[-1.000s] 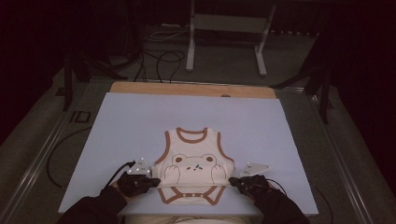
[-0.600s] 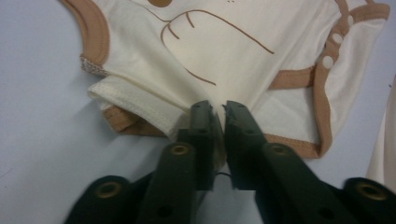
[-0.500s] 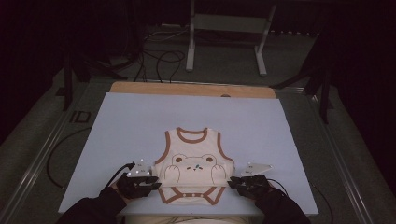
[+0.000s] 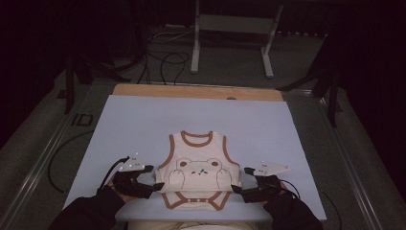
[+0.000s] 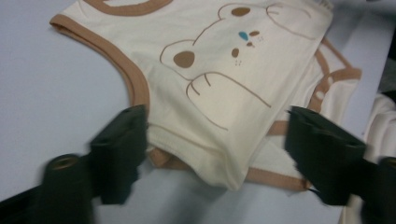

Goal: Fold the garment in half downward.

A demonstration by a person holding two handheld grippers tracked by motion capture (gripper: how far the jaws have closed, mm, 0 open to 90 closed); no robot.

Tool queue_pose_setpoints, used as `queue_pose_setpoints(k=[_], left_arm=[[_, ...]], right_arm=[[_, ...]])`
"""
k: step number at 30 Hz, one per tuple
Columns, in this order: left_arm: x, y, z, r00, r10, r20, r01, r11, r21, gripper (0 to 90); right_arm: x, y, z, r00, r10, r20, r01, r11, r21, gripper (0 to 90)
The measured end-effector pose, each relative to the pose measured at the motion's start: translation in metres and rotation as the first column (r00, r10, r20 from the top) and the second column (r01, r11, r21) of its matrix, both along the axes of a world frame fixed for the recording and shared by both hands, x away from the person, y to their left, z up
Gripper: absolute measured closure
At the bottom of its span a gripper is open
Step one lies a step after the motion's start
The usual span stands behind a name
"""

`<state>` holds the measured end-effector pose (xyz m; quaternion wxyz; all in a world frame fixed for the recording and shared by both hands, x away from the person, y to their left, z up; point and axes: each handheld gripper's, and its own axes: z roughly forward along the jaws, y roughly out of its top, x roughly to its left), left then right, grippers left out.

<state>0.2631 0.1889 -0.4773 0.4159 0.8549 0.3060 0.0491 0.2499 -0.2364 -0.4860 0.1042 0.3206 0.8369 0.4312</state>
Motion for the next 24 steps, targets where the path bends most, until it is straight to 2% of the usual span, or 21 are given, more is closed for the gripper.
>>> queue_pose_setpoints(k=[2,3,6,9,10,14,19,24], left_arm=[[0.002,0.0,0.003,1.0,-0.003,0.008,0.003,1.0,0.006,12.4],[0.003,-0.001,0.004,0.9998,-0.02,0.01,0.02,0.9997,0.014,8.8],[0.007,-0.002,0.009,0.9992,-0.037,0.017,0.037,0.9993,0.008,1.0],[0.01,-0.002,0.012,0.9986,-0.044,0.029,0.044,0.999,0.007,0.3],[0.012,-0.003,0.015,0.998,-0.051,0.038,0.051,0.9987,0.002,0.2],[0.017,-0.004,0.02,0.9975,-0.049,0.052,0.049,0.9987,-0.009,0.2],[0.025,-0.005,0.027,0.9968,-0.052,0.06,0.054,0.9982,-0.026,0.2],[0.033,-0.006,0.032,0.9954,-0.063,0.072,0.065,0.9976,-0.025,0.2]], right_arm=[[0.002,0.001,0.002,1.0,-0.006,0.005,0.006,1.0,0.0,13.2],[0.002,0.001,0.003,1.0,-0.001,0.006,0.001,1.0,-0.001,12.1],[0.006,0.001,0.007,0.9999,0.004,0.011,-0.004,1.0,0.002,10.5],[0.011,0.001,0.01,0.9999,0.006,0.014,-0.006,1.0,0.001,9.5],[0.014,0.001,0.013,0.9995,0.013,0.028,-0.013,1.0,-0.017,9.5],[0.021,0.0,0.022,0.9993,0.001,0.038,0.0,1.0,-0.009,9.6],[0.029,0.0,0.034,0.9973,-0.011,0.073,0.012,1.0,-0.011,9.6],[0.038,0.003,0.043,0.9954,-0.01,0.095,0.011,1.0,-0.013,9.6]])
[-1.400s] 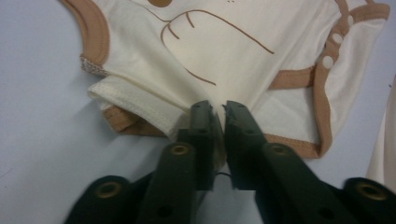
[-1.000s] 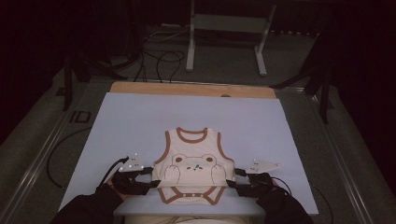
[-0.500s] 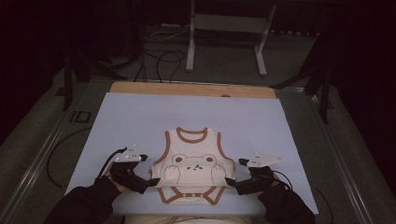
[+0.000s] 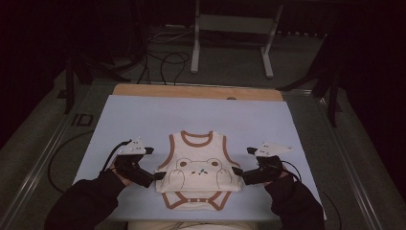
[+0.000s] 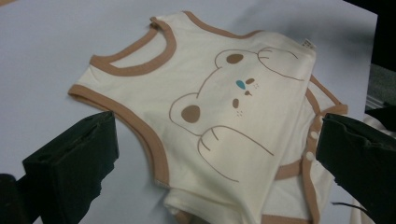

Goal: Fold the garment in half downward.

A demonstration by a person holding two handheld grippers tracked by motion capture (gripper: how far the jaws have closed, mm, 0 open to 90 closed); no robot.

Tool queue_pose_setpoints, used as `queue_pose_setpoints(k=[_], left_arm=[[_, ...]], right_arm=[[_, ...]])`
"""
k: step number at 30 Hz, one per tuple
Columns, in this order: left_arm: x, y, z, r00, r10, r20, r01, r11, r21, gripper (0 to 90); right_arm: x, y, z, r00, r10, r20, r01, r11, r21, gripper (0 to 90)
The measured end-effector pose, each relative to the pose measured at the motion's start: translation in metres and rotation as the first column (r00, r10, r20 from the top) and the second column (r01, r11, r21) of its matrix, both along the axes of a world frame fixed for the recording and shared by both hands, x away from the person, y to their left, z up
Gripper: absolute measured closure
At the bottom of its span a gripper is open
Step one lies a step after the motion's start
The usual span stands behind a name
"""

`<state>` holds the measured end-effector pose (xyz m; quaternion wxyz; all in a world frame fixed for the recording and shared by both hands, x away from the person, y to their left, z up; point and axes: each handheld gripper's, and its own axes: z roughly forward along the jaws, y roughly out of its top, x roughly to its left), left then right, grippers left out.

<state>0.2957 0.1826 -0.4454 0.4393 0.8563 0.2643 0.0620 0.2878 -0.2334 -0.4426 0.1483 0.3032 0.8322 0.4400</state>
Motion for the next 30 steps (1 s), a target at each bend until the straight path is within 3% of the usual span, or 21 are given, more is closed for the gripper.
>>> queue_pose_setpoints(k=[15,21,30], left_arm=[[0.026,-0.005,0.011,0.9989,0.007,0.046,-0.007,1.0,-0.006,0.2],[0.04,-0.007,0.009,0.9988,-0.016,0.046,0.017,0.9998,-0.012,0.2],[0.056,-0.014,0.002,0.999,-0.013,0.044,0.013,0.9999,0.007,0.2]], right_arm=[[0.032,0.012,0.016,0.9995,0.015,0.029,-0.015,1.0,-0.002,9.6],[0.046,0.018,0.014,0.9994,0.021,0.026,-0.021,1.0,-0.016,9.6],[0.068,0.028,0.005,0.9995,0.03,0.0,-0.03,0.999,-0.025,9.6]])
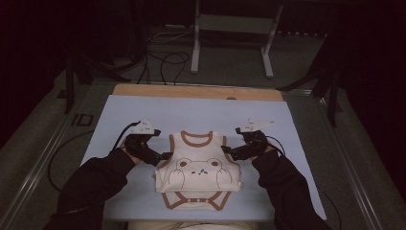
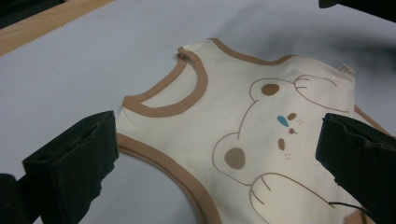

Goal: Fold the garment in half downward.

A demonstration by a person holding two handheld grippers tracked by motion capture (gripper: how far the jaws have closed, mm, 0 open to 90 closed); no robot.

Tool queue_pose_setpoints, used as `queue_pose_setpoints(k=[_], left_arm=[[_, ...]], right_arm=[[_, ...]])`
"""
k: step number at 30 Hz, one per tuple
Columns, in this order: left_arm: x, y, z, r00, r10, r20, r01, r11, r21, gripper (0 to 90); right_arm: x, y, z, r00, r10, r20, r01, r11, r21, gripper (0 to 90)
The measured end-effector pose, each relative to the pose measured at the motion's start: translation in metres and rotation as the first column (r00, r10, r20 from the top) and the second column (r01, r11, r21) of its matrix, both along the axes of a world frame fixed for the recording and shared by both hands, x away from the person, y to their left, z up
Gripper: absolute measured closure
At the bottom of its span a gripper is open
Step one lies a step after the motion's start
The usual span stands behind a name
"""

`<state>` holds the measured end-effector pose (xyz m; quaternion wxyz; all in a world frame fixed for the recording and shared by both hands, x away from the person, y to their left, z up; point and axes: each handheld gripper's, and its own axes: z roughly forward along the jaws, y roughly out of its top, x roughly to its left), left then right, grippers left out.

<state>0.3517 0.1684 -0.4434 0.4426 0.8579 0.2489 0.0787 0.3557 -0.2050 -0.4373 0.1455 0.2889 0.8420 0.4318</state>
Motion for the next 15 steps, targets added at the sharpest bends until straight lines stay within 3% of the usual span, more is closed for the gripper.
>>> queue_pose_setpoints(k=[15], left_arm=[[0.026,-0.011,-0.016,0.9998,0.018,0.004,-0.018,0.9998,0.0,0.2]], right_arm=[[0.035,0.009,-0.026,0.9993,-0.002,-0.038,0.001,1.0,-0.031,9.6]])
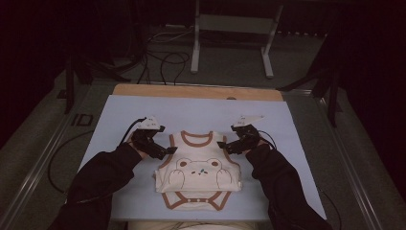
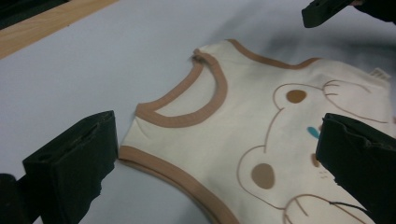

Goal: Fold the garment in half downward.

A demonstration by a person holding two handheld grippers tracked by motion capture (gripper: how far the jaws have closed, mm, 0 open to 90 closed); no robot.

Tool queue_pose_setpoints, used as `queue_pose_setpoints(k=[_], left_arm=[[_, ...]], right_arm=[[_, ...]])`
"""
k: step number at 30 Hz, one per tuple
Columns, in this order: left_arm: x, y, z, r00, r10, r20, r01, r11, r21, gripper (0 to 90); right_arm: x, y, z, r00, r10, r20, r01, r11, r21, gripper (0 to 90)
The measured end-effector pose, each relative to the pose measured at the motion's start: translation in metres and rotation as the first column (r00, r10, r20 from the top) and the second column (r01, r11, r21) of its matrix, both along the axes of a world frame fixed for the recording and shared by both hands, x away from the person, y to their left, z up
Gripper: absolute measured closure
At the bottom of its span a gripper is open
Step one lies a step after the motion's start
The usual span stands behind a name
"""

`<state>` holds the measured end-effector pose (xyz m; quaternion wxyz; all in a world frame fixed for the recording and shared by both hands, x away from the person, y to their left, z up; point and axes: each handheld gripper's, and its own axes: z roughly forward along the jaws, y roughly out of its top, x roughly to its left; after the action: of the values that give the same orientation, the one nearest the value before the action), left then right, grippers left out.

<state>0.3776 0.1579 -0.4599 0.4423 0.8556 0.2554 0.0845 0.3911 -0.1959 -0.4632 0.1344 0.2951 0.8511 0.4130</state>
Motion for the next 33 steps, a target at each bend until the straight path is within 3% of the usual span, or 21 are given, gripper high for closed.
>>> queue_pose_setpoints(k=[10,12,20,27,33], left_arm=[[0.018,-0.003,-0.011,0.9997,0.016,-0.021,-0.016,0.9998,0.008,0.2],[0.024,-0.003,-0.015,0.9985,0.014,-0.054,-0.014,0.9998,0.014,0.2],[0.035,-0.003,-0.024,0.9982,0.005,-0.06,-0.003,0.9994,0.034,0.3],[0.046,-0.004,-0.036,0.9959,0.029,-0.086,-0.023,0.9974,0.068,4.3],[0.053,-0.004,-0.041,0.9946,0.046,-0.093,-0.038,0.9957,0.084,9.1]], right_arm=[[0.019,0.002,-0.012,0.9999,-0.009,-0.008,0.009,1.0,-0.017,9.6],[0.025,0.002,-0.017,0.9994,-0.019,-0.029,0.018,1.0,-0.02,9.6],[0.034,0.001,-0.026,0.9976,-0.036,-0.059,0.036,0.999,-0.007,9.6],[0.042,0.002,-0.035,0.996,-0.032,-0.084,0.028,0.999,-0.045,9.7],[0.047,0.001,-0.04,0.9943,-0.035,-0.101,0.029,0.998,-0.059,22.9]])
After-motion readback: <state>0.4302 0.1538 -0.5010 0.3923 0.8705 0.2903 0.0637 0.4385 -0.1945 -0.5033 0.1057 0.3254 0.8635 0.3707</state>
